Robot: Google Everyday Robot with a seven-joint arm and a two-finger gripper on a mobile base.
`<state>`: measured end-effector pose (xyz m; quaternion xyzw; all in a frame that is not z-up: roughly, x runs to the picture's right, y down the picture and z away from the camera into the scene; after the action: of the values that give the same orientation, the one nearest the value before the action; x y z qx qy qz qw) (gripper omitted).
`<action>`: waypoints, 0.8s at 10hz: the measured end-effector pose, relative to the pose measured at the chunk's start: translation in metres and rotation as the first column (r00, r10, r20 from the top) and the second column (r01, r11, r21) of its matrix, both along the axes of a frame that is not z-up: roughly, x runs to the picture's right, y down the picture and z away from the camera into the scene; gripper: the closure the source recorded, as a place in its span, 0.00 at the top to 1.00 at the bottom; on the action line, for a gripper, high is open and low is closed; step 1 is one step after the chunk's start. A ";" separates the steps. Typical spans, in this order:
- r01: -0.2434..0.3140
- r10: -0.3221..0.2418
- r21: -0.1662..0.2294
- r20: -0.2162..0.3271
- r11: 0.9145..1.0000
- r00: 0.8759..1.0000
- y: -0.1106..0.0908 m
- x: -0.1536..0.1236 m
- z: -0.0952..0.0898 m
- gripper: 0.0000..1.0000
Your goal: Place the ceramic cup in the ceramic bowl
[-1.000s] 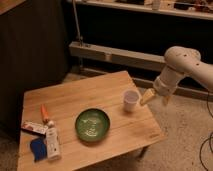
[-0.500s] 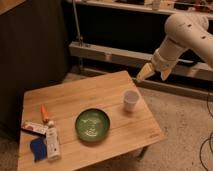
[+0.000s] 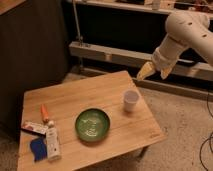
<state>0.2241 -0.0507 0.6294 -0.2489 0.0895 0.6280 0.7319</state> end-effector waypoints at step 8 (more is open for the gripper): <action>0.031 -0.037 0.093 0.057 0.995 0.998 0.034 -0.017 0.000 0.74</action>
<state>0.2075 -0.0168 0.6293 -0.2316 0.0430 0.6113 0.7555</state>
